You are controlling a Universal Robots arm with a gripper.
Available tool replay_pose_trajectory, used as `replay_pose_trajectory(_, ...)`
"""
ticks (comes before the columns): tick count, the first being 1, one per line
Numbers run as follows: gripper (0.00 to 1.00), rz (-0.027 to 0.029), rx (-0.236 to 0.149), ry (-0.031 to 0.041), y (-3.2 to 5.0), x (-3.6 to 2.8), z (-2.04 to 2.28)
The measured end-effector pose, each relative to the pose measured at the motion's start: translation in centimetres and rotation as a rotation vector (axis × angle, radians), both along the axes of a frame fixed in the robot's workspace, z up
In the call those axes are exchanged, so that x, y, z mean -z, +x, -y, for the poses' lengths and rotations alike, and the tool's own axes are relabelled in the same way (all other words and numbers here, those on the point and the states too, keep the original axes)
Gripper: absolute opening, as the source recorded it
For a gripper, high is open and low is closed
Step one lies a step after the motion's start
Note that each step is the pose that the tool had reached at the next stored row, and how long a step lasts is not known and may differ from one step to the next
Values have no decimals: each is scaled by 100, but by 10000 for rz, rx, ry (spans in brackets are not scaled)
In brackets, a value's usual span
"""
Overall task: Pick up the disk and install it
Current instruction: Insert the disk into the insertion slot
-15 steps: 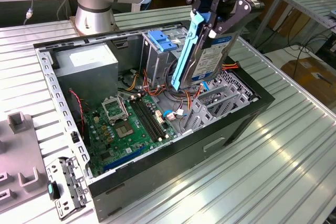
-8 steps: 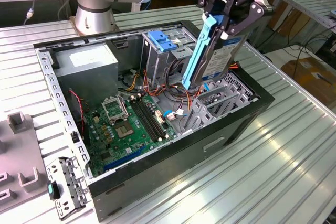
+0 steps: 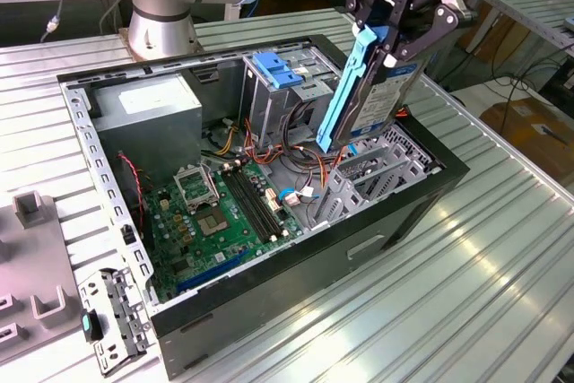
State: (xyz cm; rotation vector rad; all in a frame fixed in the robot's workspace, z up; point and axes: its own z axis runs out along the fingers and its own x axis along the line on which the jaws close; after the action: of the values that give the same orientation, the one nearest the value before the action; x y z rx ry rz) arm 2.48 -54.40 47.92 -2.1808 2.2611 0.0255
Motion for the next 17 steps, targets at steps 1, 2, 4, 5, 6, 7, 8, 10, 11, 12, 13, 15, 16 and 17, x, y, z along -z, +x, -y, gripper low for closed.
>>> replay_pose_trajectory(1, 37, 1, 0, 4, -1, 10, 62)
replay_pose_trajectory(2, 37, 0, 1, -1, 5, 18, 103)
replay_pose_trajectory(4, 37, 3, 2, 0, 41, 40, 139)
replay_pose_trajectory(5, 37, 8, 0, 1, 61, 50, 142)
replay_pose_trajectory(6, 37, 20, -7, -7, 97, 62, 142)
replay_pose_trajectory(7, 37, 38, -16, -11, 128, 73, 143)
replay_pose_trajectory(8, 37, 57, -23, -16, 154, 82, 143)
replay_pose_trajectory(10, 37, 140, -45, -20, 219, 107, 144)
replay_pose_trajectory(11, 37, 164, -44, -21, 221, 113, 144)
replay_pose_trajectory(12, 37, 184, -45, -22, 222, 121, 144)
replay_pose_trajectory(13, 37, 196, -46, -19, 223, 150, 146)
replay_pose_trajectory(15, 37, 197, -44, -20, 222, 201, 154)
replay_pose_trajectory(16, 37, 197, -45, -23, 222, 215, 155)
replay_pose_trajectory(17, 37, 196, -46, -30, 223, 228, 155)
